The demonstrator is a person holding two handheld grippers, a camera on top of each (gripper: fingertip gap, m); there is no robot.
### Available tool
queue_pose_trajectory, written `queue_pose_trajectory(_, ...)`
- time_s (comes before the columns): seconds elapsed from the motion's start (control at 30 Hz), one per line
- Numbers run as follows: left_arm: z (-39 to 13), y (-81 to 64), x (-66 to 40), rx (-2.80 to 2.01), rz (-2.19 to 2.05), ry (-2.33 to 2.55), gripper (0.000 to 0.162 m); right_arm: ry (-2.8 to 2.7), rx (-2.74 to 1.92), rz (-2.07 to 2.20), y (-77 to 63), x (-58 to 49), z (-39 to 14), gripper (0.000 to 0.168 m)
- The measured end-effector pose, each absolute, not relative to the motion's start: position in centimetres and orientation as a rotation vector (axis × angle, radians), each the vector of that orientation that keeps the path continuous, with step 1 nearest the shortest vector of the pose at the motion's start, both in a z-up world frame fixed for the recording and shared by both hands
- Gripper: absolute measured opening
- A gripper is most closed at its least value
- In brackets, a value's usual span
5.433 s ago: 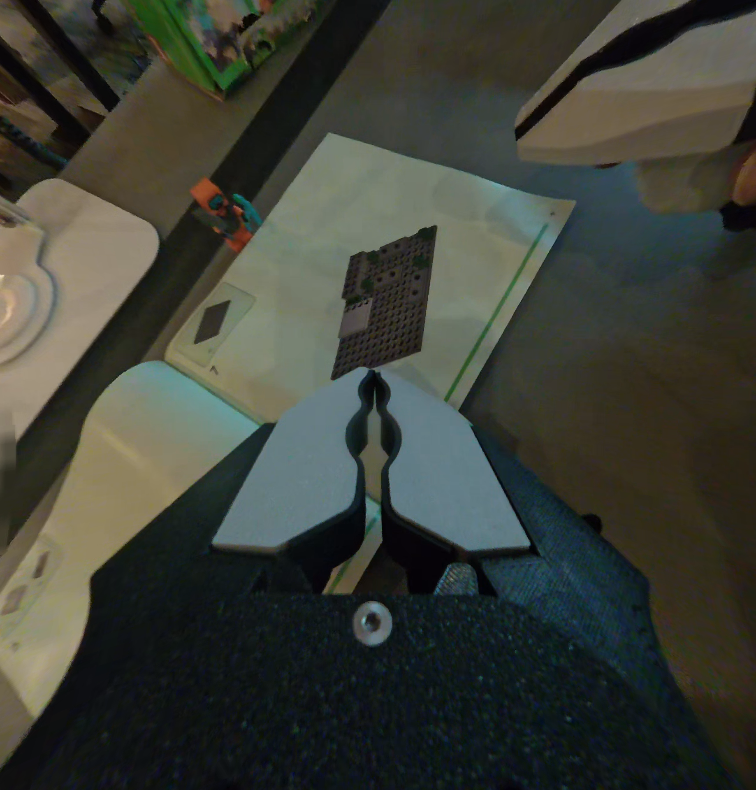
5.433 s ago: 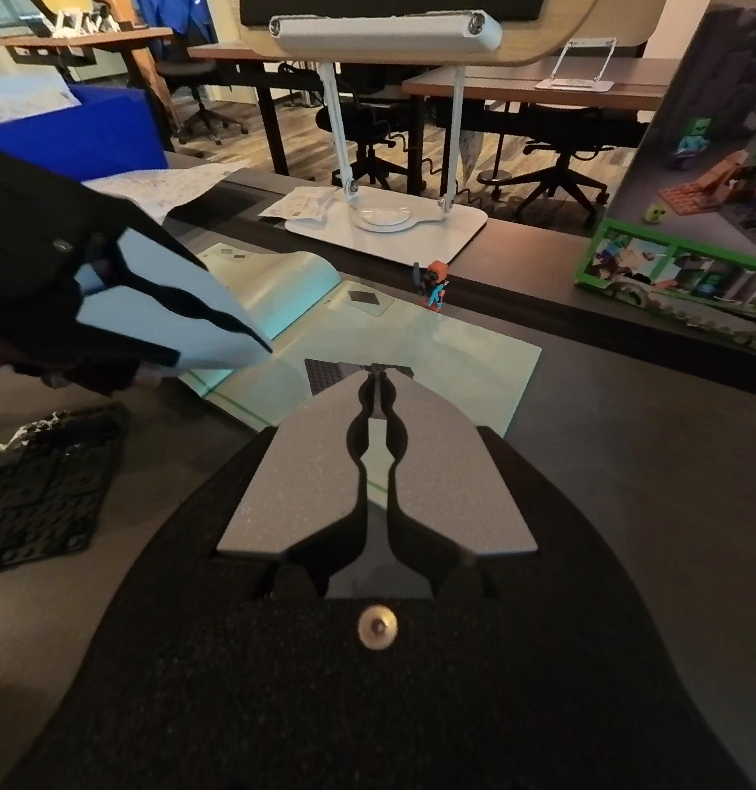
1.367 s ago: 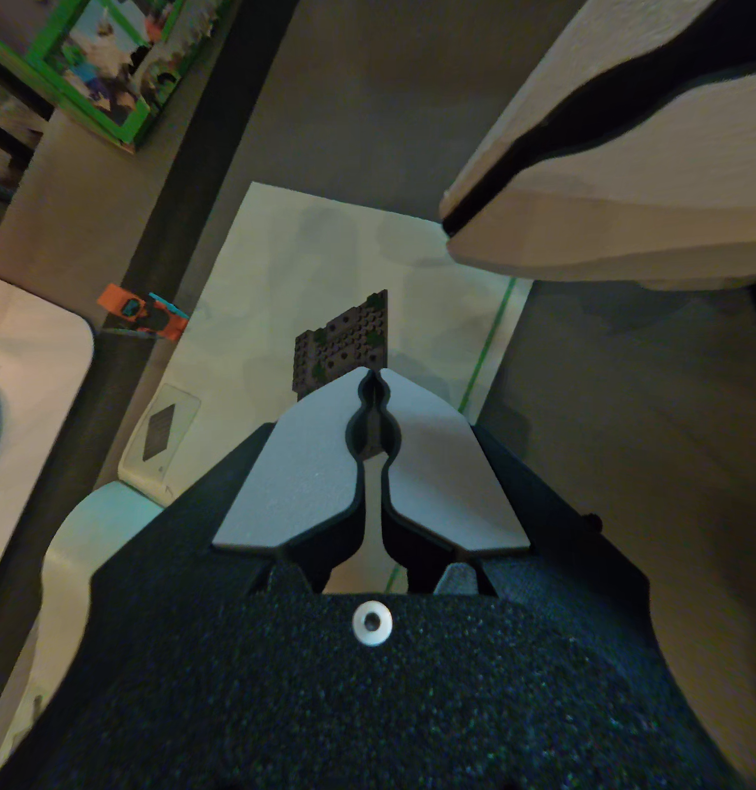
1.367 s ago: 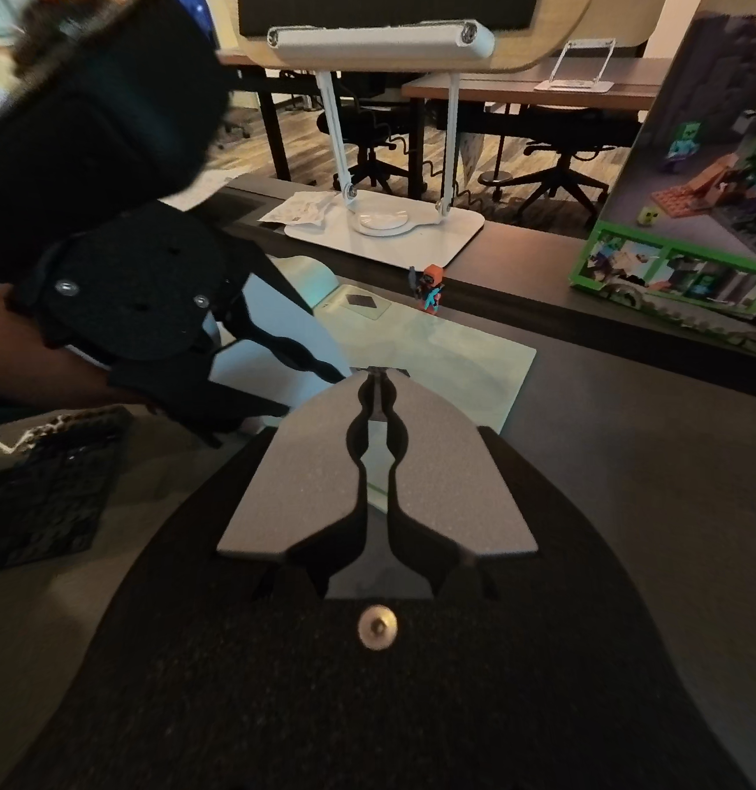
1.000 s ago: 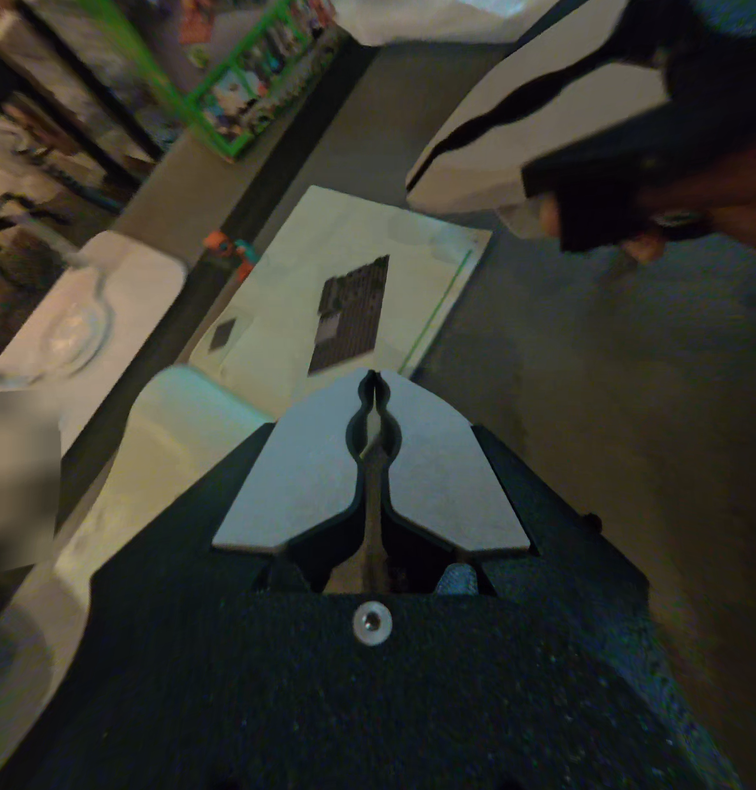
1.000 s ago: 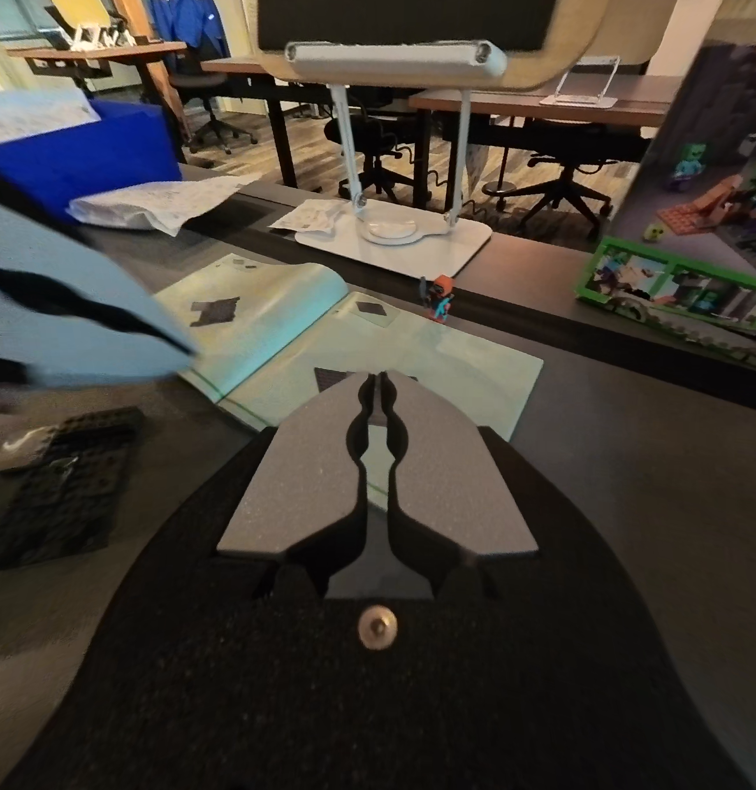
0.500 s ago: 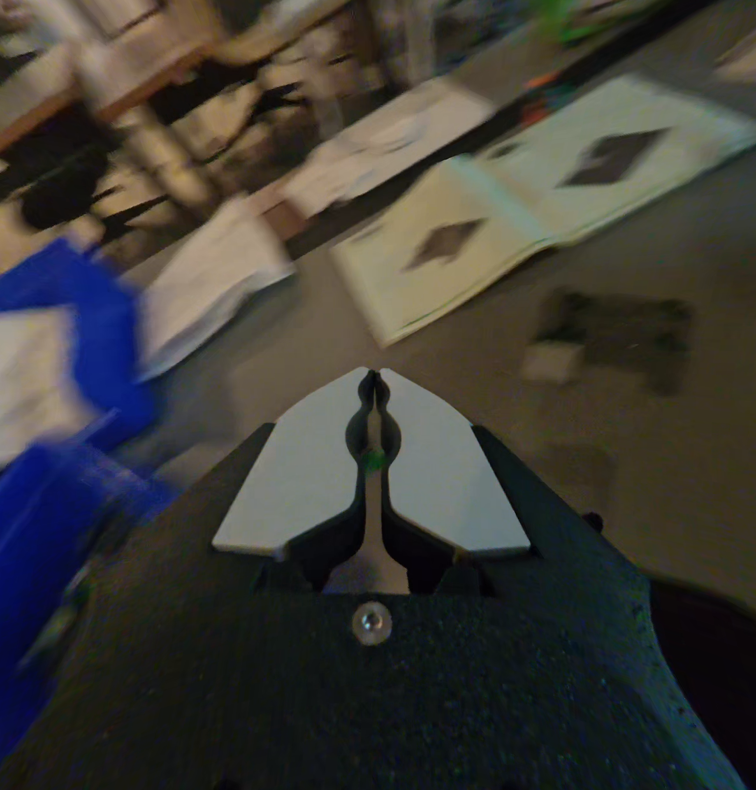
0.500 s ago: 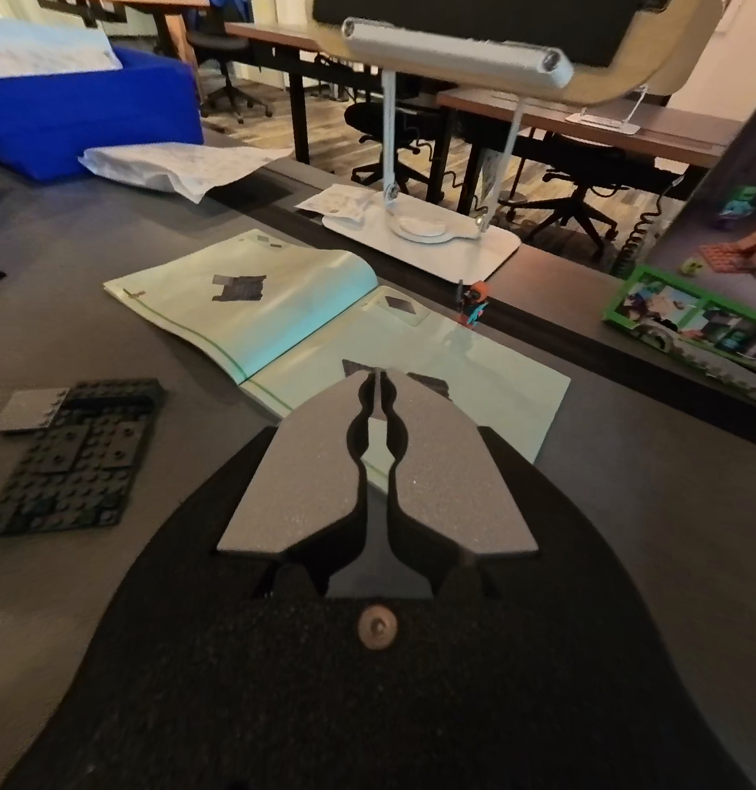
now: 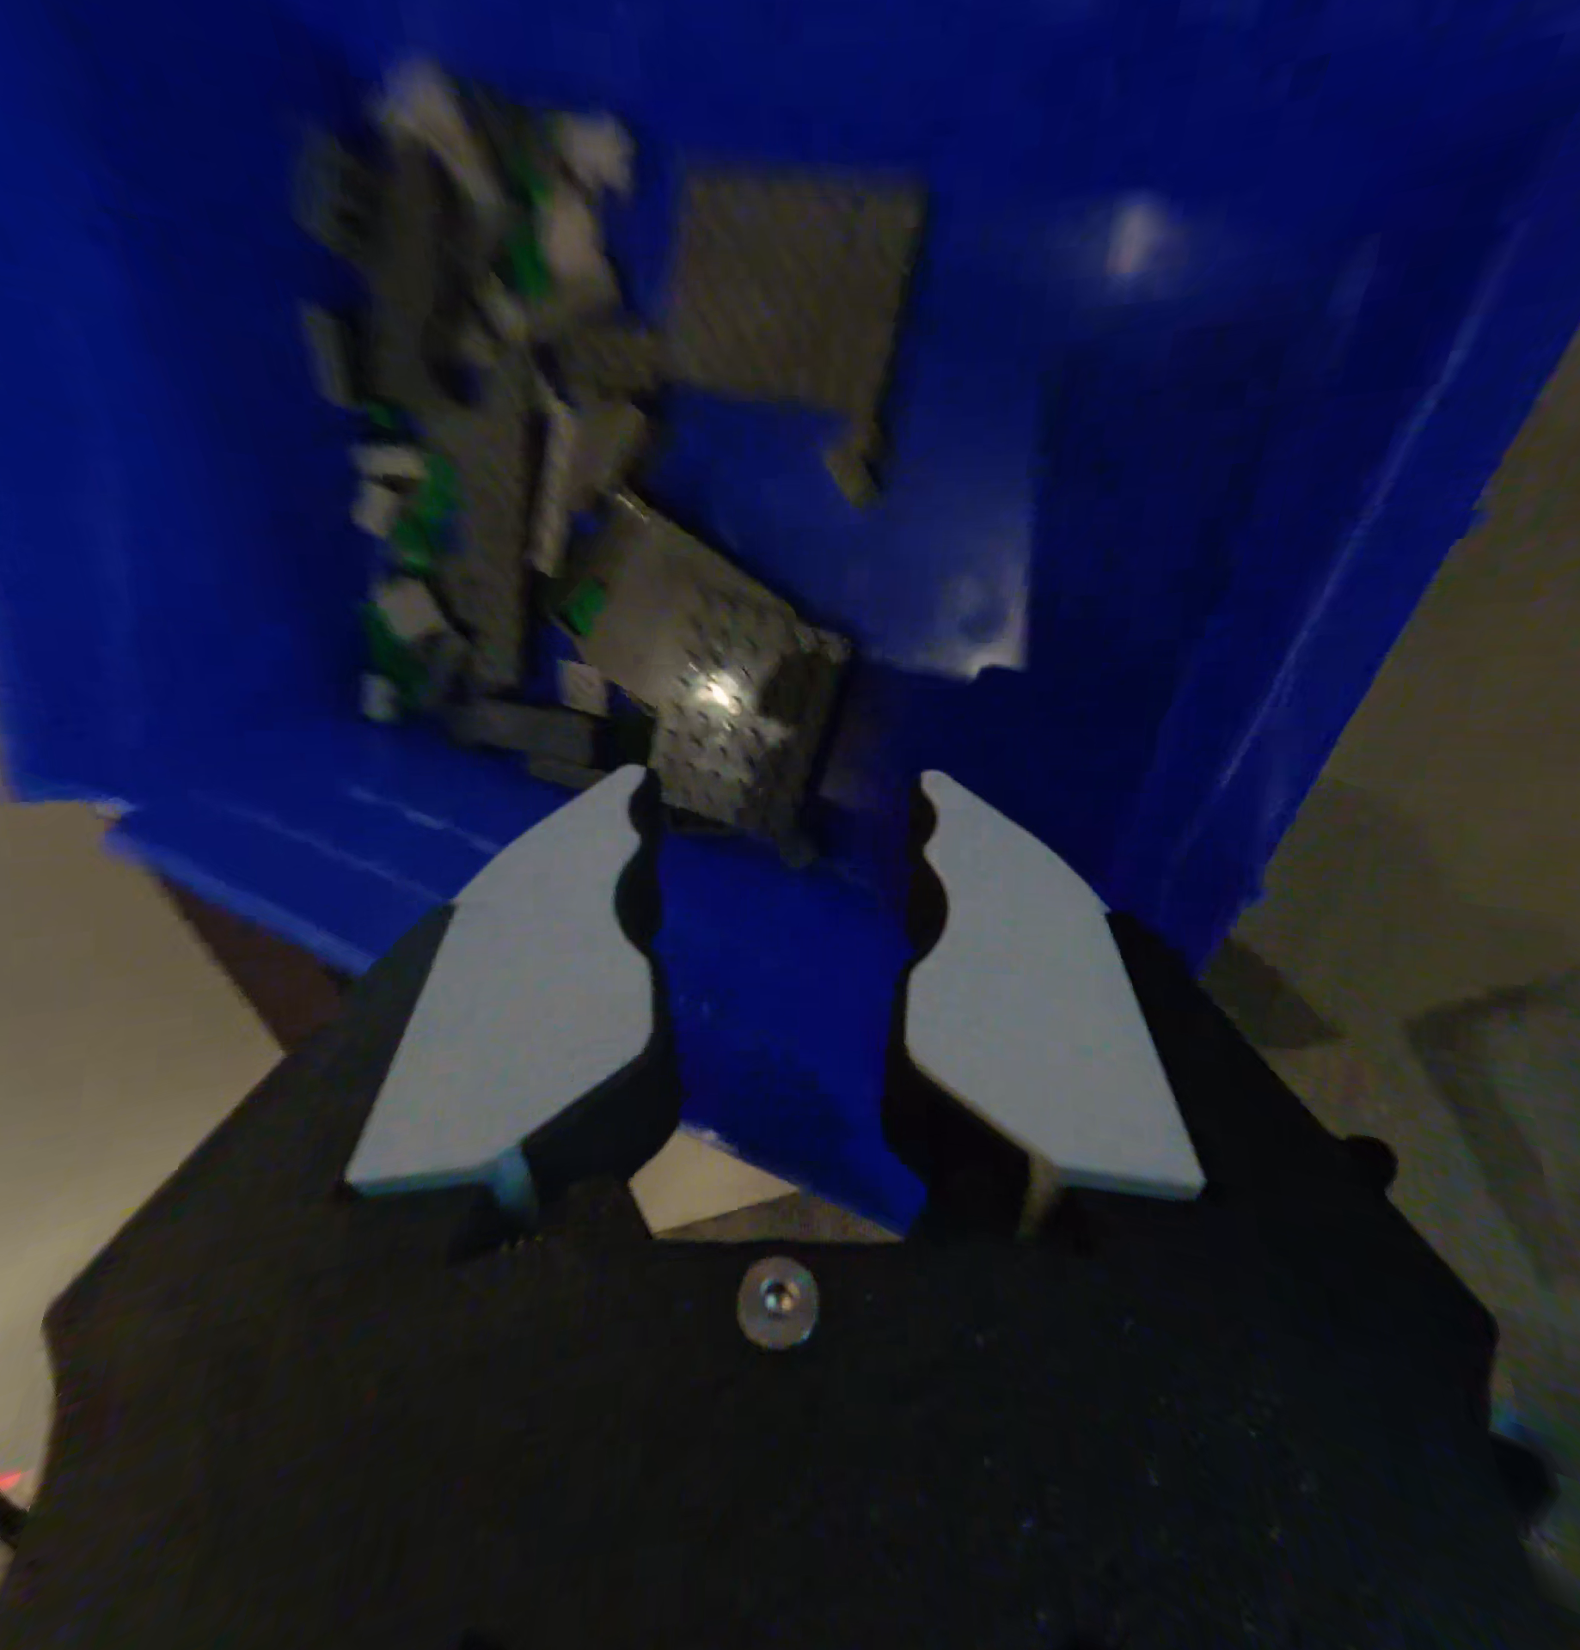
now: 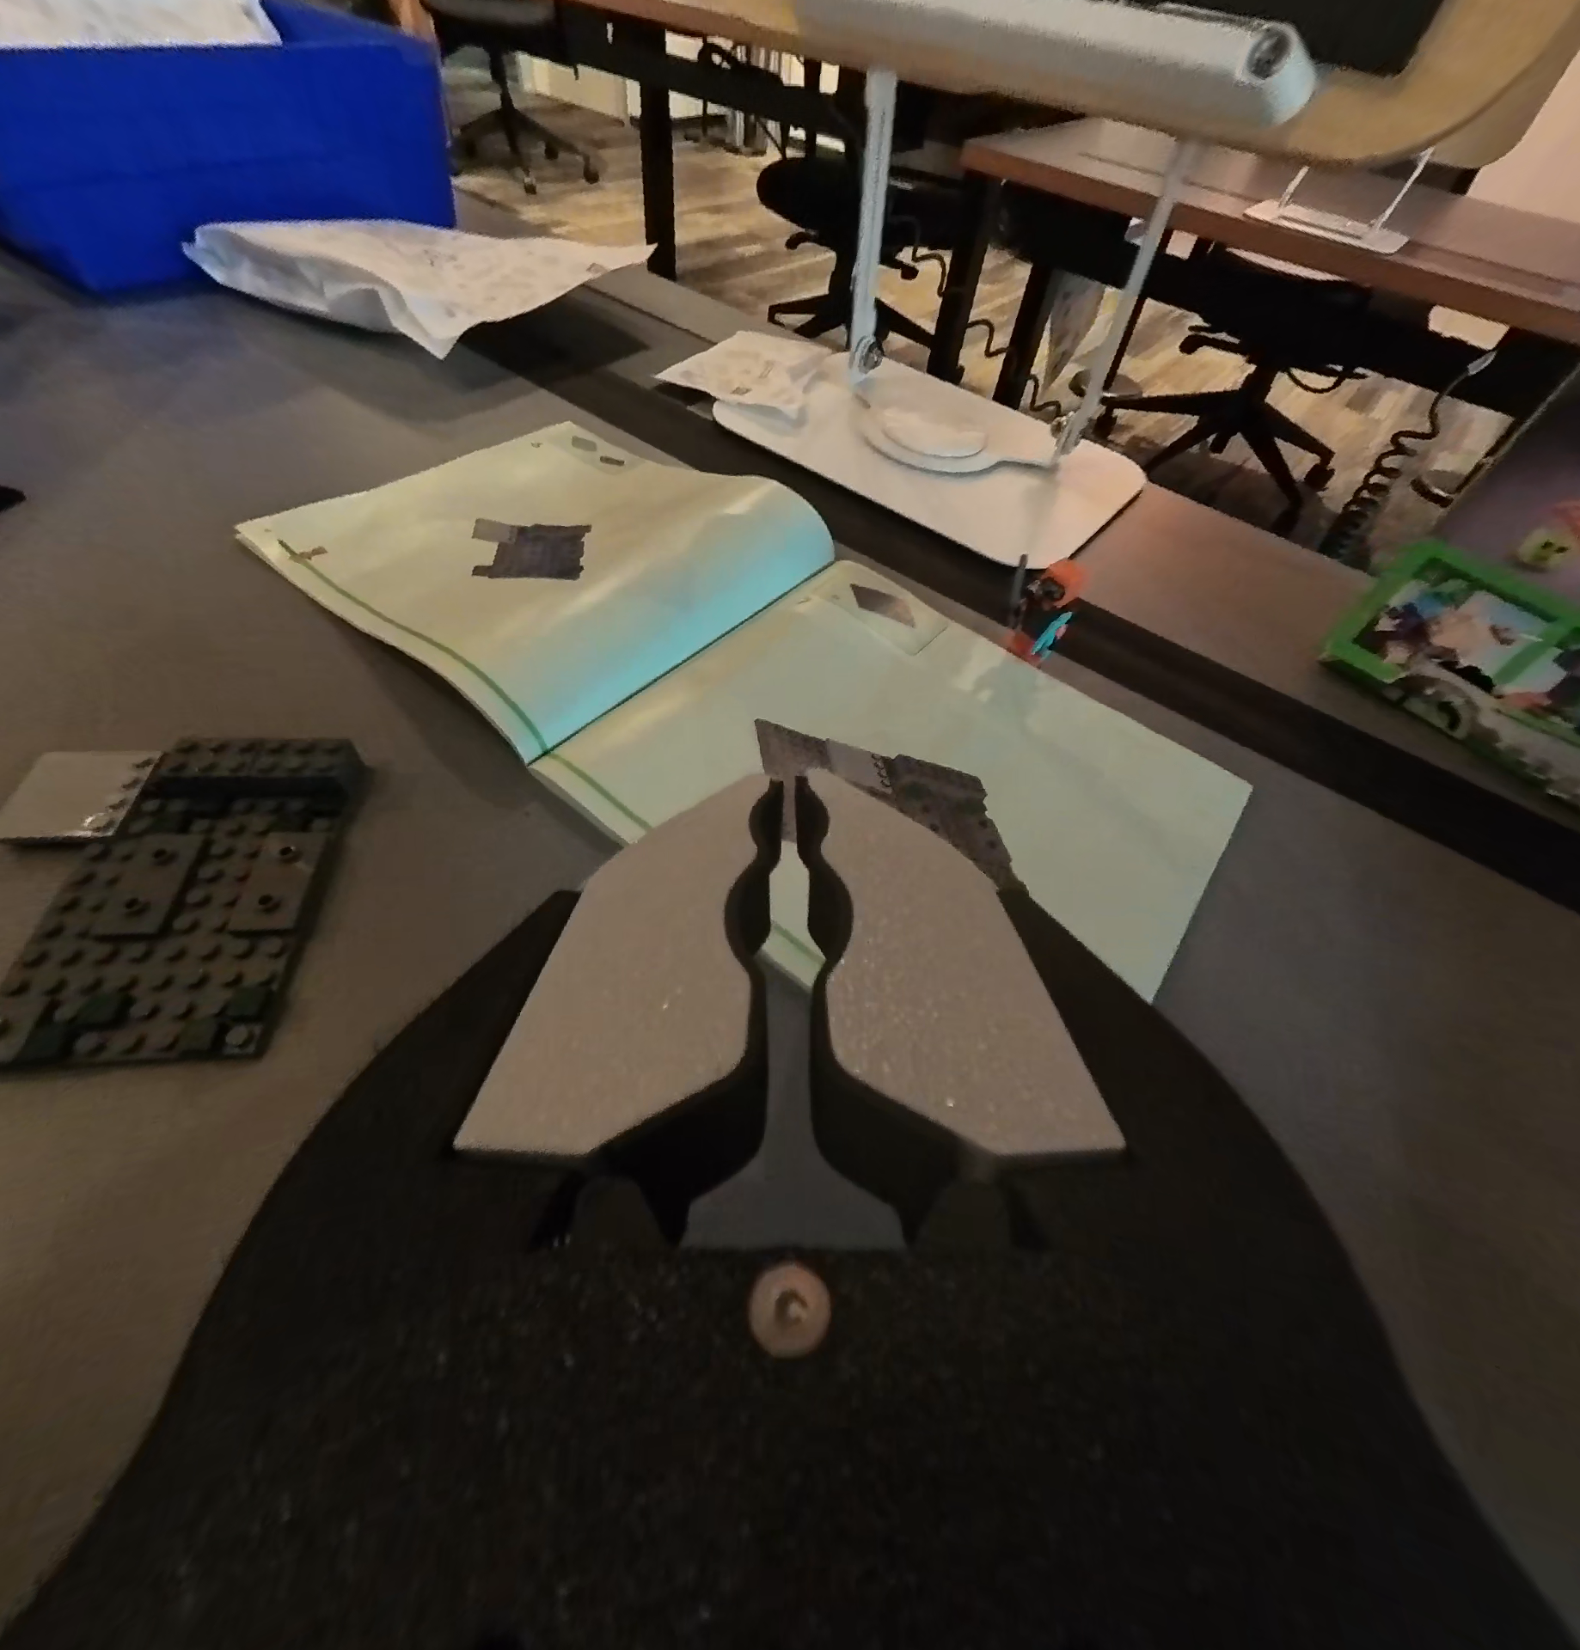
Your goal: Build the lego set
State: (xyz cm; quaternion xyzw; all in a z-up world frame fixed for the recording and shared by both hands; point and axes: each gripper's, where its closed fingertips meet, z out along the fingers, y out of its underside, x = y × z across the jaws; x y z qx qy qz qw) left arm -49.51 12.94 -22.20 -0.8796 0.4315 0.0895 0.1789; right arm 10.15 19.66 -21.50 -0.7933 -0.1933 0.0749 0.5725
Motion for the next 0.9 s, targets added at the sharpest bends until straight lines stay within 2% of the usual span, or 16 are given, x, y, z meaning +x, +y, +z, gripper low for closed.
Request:
queue_pose_trajectory(0.1,-24.0,13.0,-50.2,-2.529,0.257,1.356,0.061,-0.458,-1.868,0.167,19.6,10.1,-21.7,0.002)
queue_pose_trajectory(0.4,-27.0,14.3,-51.5,-2.666,0.396,1.596,0.068,-0.472,-1.897,0.145,19.7,10.0,-22.6,0.002)
queue_pose_trajectory(0.53,-28.3,14.1,-52.3,-2.744,0.469,1.642,0.066,-0.462,-1.896,0.142,19.8,10.3,-22.6,0.002)
queue_pose_trajectory(0.7,-28.5,14.5,-52.2,-2.761,0.505,1.591,0.052,-0.461,-1.906,0.153,19.8,10.3,-22.9,0.002)
queue_pose_trajectory(0.9,-28.1,14.5,-52.4,-2.725,0.545,1.632,0.052,-0.467,-1.895,0.155,19.7,10.2,-22.6,0.002)
